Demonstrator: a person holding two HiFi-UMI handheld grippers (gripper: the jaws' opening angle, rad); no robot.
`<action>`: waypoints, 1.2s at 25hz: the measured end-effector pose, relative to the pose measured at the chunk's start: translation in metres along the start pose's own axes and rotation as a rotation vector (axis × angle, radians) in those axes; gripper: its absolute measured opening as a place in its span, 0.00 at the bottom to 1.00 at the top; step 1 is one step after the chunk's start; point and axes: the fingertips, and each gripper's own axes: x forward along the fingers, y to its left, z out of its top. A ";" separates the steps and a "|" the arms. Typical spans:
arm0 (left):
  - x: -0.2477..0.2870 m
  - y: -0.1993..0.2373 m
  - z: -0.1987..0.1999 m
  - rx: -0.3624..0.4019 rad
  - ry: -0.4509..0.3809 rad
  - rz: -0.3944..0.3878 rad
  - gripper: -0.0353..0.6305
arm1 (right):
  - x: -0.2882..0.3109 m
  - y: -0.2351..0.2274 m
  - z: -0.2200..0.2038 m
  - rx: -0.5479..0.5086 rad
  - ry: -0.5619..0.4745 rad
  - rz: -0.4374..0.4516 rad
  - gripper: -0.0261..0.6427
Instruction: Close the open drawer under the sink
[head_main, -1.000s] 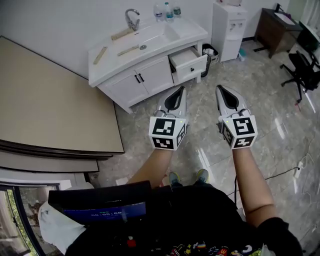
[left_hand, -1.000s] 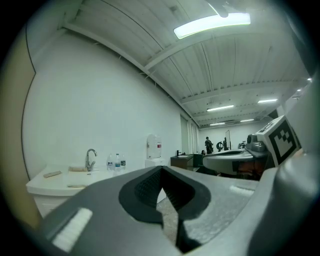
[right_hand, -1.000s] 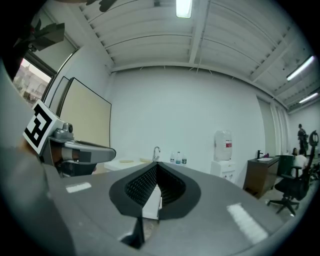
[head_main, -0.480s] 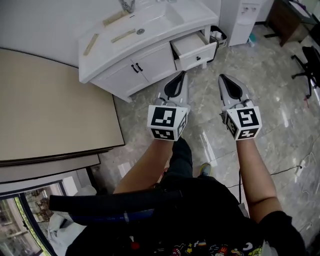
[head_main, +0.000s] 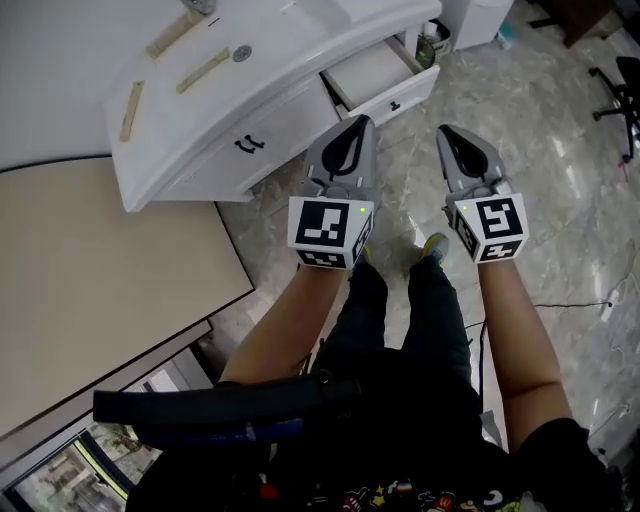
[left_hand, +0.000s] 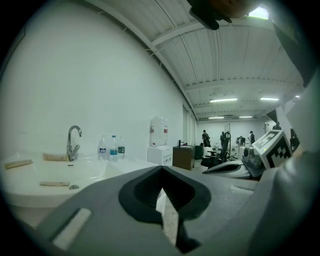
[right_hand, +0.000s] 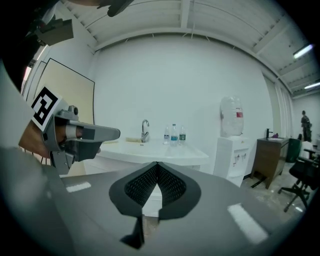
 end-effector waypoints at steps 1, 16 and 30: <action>0.011 0.004 -0.012 -0.008 0.011 0.013 0.05 | 0.013 -0.007 -0.018 0.006 0.019 0.014 0.08; 0.126 0.048 -0.281 -0.044 -0.013 0.111 0.05 | 0.200 -0.053 -0.278 -0.028 0.002 0.095 0.12; 0.149 0.059 -0.343 0.000 -0.062 0.102 0.05 | 0.255 -0.048 -0.338 -0.086 -0.020 0.052 0.21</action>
